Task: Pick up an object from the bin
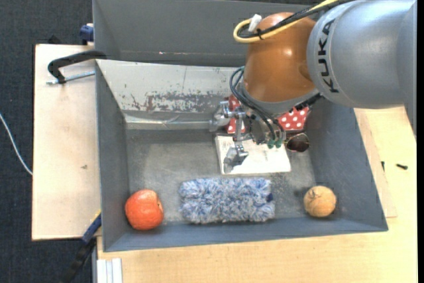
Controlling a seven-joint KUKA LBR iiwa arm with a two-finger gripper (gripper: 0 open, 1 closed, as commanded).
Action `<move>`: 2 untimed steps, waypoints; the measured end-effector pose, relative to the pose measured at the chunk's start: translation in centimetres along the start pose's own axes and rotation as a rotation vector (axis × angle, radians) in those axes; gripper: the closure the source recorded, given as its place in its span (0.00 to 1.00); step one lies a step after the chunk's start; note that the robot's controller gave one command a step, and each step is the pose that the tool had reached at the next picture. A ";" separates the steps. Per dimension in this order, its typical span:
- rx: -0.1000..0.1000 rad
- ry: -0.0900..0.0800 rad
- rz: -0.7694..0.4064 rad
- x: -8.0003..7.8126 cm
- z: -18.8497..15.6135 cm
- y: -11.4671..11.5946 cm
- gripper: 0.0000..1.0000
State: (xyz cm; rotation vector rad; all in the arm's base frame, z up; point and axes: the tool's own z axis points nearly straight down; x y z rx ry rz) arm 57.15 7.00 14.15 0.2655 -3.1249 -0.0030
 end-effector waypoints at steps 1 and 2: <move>0.003 -0.015 -0.097 0.9 0.7 1.5 0.00; 0.002 -0.008 -0.184 5.3 4.1 5.3 0.00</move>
Offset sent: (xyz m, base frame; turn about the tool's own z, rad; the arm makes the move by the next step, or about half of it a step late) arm -0.0772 0.0533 -0.0521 -0.2061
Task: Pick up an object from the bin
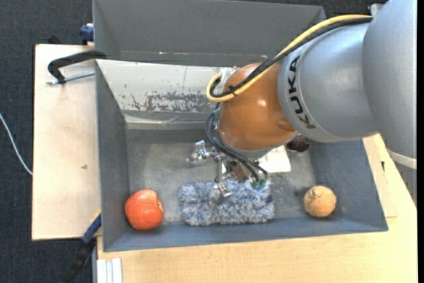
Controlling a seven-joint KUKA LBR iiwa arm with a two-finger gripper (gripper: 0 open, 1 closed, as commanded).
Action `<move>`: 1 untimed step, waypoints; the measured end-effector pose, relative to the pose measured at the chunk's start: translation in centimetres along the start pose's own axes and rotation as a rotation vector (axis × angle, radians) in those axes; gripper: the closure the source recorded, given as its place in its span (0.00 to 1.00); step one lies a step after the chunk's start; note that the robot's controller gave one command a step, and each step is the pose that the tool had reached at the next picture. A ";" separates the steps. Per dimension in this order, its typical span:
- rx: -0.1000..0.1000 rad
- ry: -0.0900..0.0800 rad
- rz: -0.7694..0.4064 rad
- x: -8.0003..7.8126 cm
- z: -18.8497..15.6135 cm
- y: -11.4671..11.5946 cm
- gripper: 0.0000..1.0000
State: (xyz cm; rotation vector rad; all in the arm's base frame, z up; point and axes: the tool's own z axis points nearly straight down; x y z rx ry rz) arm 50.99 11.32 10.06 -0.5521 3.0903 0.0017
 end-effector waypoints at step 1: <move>0.000 -0.003 -0.179 -2.7 -0.8 1.8 1.00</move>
Offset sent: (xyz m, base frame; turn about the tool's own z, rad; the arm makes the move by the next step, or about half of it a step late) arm 0.0000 0.0000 0.0000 0.0000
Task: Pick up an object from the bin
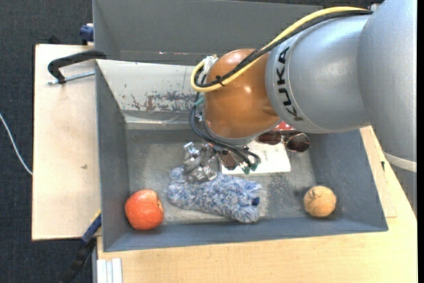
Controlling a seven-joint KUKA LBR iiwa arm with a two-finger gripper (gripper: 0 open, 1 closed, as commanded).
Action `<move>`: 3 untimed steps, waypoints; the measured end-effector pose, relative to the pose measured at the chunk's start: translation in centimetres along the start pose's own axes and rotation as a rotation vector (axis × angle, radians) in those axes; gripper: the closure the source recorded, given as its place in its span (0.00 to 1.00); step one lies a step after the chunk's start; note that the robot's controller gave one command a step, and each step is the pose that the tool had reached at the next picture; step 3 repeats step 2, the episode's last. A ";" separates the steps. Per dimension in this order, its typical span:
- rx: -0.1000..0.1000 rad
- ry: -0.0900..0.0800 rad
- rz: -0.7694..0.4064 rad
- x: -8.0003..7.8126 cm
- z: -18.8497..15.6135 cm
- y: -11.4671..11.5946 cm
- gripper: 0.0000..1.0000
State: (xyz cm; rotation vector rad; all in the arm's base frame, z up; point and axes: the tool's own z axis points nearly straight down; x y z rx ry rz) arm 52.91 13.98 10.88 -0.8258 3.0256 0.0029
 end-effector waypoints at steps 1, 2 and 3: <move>0.000 0.000 0.000 0.0 0.0 0.0 1.00; 0.001 -0.002 -0.011 -1.7 -14.7 0.0 1.00; 0.001 -0.002 -0.011 -1.7 -14.7 0.0 1.00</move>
Offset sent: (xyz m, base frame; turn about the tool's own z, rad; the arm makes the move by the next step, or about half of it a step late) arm 0.0122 0.0069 0.1451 -0.0118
